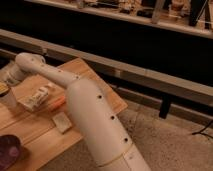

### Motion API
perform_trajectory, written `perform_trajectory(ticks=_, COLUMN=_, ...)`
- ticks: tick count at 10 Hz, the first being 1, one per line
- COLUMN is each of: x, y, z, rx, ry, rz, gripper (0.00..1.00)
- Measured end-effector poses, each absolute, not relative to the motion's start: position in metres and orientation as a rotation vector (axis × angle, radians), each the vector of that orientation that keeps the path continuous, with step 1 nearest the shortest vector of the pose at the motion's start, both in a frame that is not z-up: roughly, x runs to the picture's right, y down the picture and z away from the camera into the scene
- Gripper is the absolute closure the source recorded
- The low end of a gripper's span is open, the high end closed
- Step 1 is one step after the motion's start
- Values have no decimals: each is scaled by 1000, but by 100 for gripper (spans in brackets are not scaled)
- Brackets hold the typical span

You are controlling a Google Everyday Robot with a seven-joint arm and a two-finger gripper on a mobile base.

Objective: Place the eraser in the ceramic cup

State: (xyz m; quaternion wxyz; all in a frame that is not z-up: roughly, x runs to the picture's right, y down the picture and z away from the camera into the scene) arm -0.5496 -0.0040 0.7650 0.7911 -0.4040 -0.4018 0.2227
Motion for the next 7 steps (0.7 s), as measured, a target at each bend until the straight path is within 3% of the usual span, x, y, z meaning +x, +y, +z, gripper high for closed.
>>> perform_trajectory(ticks=7, x=-550, y=-4, z=763, rx=-868, ry=-868, rz=472, gripper=20)
